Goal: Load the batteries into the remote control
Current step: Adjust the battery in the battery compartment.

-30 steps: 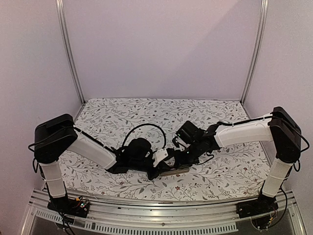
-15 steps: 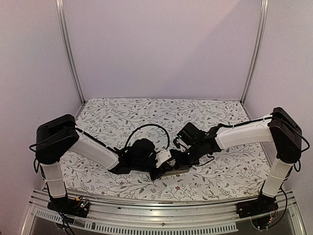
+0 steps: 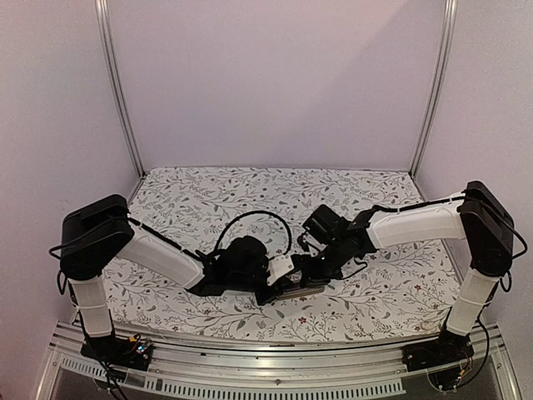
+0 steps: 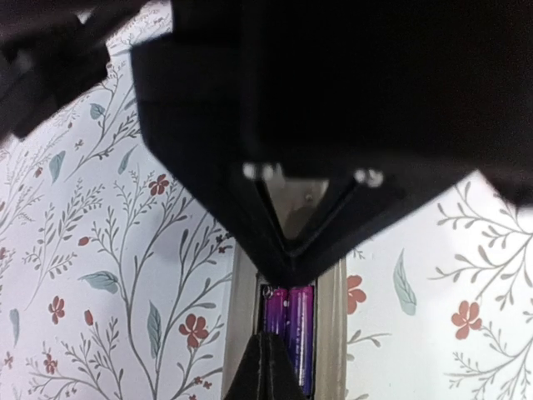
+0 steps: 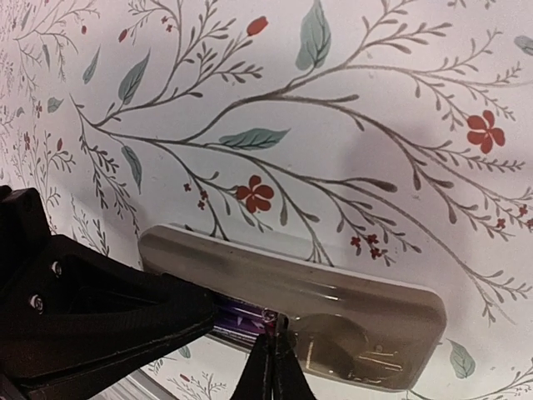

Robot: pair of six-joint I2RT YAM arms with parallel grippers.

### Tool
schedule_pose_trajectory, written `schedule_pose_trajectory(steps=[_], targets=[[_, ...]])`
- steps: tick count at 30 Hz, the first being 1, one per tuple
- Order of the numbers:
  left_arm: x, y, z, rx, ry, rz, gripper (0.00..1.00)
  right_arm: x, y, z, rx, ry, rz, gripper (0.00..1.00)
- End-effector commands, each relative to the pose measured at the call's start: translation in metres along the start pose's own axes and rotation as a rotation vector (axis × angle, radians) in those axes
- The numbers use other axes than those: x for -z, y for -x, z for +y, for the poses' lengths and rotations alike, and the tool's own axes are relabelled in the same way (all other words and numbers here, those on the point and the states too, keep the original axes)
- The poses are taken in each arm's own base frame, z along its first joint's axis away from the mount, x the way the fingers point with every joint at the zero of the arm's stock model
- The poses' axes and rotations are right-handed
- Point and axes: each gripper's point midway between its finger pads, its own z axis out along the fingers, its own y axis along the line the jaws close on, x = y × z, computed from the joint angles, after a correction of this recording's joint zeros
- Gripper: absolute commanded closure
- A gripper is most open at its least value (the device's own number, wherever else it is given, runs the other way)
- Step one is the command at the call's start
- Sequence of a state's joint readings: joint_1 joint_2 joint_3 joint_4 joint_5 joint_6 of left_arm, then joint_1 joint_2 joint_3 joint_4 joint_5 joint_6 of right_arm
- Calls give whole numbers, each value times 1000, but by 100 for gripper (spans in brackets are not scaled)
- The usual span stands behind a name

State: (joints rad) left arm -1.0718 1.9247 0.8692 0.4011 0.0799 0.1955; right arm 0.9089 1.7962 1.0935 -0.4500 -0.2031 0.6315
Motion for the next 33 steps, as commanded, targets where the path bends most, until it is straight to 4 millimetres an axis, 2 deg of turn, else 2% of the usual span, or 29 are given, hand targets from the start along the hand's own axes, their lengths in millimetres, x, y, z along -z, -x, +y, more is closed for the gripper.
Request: schedule_pose_trajectory(steps=[1, 5, 10, 14, 22, 25, 27, 29, 33], targets=[[-3, -89, -16, -10, -39, 308, 100, 45, 27, 11, 7, 51, -80, 97], [-1, -85, -18, -9, -45, 294, 100, 54, 33, 11, 15, 67, -103, 96], [2, -73, -17, -16, -30, 262, 100, 46, 27, 13, 16, 106, -84, 96], [9, -49, -3, -14, 36, 193, 100, 46, 25, 13, 11, 115, -86, 96], [38, 14, 56, 60, 241, 0, 99, 45, 25, 12, 32, 109, -92, 96], [55, 32, 60, 82, 245, -77, 96, 42, 23, 13, 36, 126, -86, 97], [66, 36, 55, 94, 223, -103, 93, 40, 21, 16, 46, 136, -82, 97], [75, 30, 49, 108, 202, -114, 86, 35, 17, 24, 73, 144, -74, 98], [86, 0, 28, 142, 139, -100, 47, 19, 9, 33, 109, 145, -32, 99]])
